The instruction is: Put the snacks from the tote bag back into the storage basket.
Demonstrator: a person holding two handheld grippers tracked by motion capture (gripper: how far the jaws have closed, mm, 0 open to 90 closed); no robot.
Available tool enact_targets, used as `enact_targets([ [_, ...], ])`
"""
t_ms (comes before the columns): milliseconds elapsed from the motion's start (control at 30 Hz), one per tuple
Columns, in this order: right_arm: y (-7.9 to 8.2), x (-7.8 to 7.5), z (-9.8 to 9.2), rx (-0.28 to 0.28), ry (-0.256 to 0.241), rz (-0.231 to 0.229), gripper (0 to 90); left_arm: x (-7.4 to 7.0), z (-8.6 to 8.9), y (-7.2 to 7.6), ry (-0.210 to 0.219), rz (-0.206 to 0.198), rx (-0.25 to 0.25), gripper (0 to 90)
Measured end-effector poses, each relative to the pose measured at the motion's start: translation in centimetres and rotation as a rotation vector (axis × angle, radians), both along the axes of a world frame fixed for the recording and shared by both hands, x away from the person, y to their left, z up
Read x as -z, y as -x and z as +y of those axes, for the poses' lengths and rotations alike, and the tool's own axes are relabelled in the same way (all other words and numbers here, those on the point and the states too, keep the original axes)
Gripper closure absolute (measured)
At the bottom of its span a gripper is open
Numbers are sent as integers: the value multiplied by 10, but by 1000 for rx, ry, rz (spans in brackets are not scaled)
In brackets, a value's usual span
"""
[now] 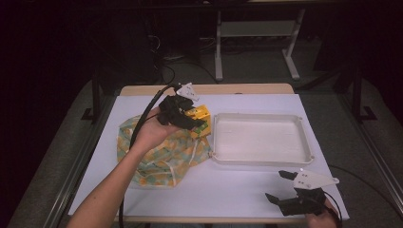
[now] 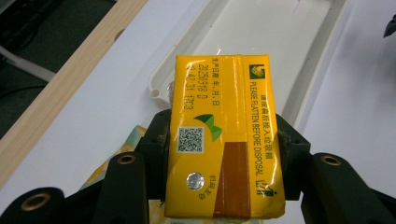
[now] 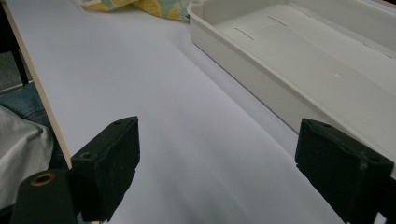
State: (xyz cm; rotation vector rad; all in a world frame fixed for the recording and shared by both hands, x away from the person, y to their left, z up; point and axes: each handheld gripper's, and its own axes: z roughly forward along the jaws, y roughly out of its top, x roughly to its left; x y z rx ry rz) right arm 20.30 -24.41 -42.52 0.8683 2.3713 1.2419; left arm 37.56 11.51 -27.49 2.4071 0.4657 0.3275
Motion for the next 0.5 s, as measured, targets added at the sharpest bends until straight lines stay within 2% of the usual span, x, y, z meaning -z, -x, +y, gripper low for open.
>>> enact_targets([
  [233, 0, 0, 0, 3, 1, 2, 134, -1, -7, -1, -9, 3, 25, 501],
  [500, 0, 0, 0, 1, 0, 3, 134, -2, -14, 0, 3, 8, 47, 501],
])
